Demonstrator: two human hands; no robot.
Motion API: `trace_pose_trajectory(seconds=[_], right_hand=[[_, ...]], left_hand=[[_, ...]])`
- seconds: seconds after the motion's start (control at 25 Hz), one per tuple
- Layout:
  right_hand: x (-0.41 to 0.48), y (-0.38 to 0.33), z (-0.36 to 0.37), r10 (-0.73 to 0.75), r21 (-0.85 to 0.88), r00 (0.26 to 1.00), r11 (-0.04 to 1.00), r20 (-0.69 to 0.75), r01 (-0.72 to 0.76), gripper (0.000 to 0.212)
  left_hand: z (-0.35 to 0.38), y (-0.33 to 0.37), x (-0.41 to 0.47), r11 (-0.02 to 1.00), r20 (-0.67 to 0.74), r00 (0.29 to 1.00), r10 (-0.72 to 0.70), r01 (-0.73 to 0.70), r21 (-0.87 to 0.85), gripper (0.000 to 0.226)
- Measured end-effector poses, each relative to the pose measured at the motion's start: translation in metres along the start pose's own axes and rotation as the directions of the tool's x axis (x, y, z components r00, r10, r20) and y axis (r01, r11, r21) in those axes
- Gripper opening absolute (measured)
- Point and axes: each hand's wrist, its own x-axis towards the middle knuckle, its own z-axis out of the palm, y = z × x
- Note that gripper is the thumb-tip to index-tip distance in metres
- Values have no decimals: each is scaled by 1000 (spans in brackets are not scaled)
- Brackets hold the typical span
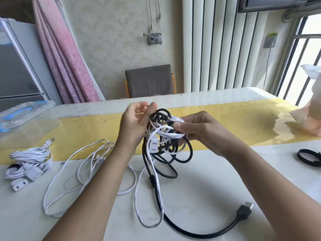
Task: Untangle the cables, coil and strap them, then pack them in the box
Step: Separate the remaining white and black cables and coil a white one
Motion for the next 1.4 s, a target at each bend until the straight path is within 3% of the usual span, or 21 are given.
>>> trace_pose_trajectory(seconds=[0.04,0.12,0.28,0.48,0.72,0.8,0.88,0.96,1.16,1.24,1.28,1.32,1.4], right_hand=[[3,3,2,-19,-49,996,999,-91,15,24],[6,7,7,-89,-225,958,974,-272,27,28],[9,15,18,-228,-315,846,946,-482,76,53],[11,14,21,-129,-46,765,991,-631,129,39],[9,10,17,77,232,794,969,-603,83,37],[12,7,10,231,493,853,870,-469,35,27],[15,6,3,333,795,895,605,-296,38,23],[18,8,2,353,916,899,385,-260,114,24],[13,5,11,238,954,942,241,-238,180,22],[15,7,10,223,955,938,192,-265,224,29],[17,7,10,236,946,933,240,-273,216,34],[18,8,12,248,916,927,357,-280,182,33],[18,10,16,277,723,896,687,-346,67,20]], left_hand=[[0,2,-2,984,-135,978,162,-149,102,55],[7,15,-12,918,-149,917,370,-335,214,27],[25,23,-30,902,42,972,231,-230,364,27],[35,17,-34,774,94,922,376,-368,515,29],[46,14,-41,813,81,955,285,-286,508,14],[47,12,-41,884,44,976,213,-211,417,13],[47,10,-38,926,35,987,155,-158,343,14],[51,11,-41,910,74,986,147,-164,380,17],[59,14,-46,871,199,977,80,-165,463,20],[55,13,-40,971,180,983,-26,-18,239,22],[52,12,-36,996,145,986,-86,85,13,23],[50,10,-31,961,108,983,-150,170,-217,24],[45,4,-22,860,46,968,-246,240,-450,25]])
